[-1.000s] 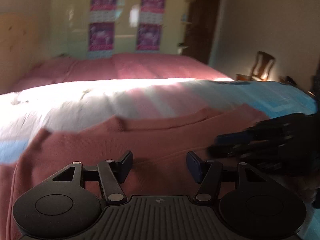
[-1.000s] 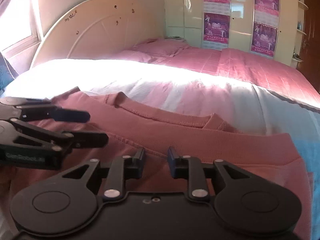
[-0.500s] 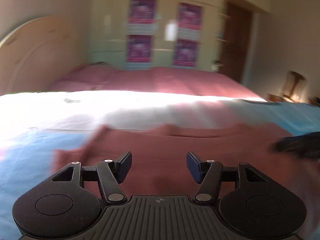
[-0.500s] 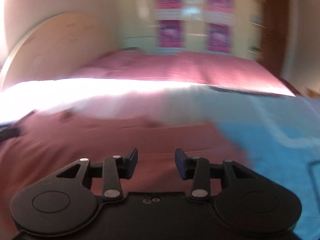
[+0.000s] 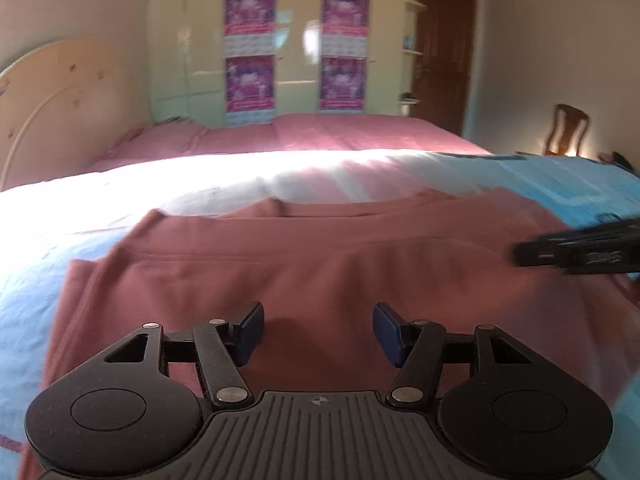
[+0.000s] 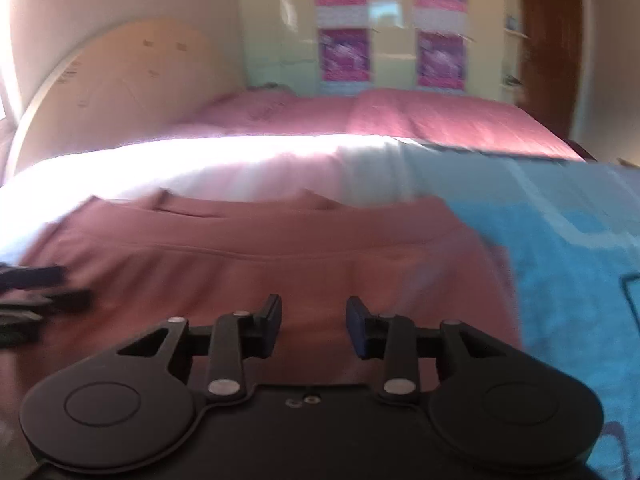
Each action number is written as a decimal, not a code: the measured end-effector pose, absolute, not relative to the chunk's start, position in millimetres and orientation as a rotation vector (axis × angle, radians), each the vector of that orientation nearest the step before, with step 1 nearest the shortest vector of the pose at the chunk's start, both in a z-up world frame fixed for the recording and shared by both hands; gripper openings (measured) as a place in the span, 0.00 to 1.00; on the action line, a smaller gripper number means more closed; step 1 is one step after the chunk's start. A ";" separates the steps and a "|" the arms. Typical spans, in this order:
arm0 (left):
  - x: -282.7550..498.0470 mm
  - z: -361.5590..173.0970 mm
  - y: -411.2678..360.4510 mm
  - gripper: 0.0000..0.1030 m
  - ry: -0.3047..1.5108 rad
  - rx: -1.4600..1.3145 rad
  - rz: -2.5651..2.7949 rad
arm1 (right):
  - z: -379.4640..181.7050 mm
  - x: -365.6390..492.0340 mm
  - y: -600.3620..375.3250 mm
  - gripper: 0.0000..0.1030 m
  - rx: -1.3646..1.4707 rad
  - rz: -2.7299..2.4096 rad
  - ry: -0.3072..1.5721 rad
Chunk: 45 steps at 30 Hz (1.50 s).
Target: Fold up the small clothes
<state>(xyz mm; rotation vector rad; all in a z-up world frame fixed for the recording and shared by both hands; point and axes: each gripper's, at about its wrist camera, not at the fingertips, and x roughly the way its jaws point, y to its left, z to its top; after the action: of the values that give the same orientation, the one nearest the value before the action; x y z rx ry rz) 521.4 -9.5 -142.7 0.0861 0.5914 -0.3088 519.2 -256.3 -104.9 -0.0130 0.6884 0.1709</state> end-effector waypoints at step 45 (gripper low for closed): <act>417.4 -152.5 93.4 0.61 0.672 0.042 -0.029 | -117.6 415.2 -320.9 0.31 -0.169 -0.052 0.789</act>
<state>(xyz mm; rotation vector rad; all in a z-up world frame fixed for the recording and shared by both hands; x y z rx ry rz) 417.4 93.4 -152.5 0.0423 0.6716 -0.0293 415.2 -320.9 -117.6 -0.1685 0.7888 -0.0521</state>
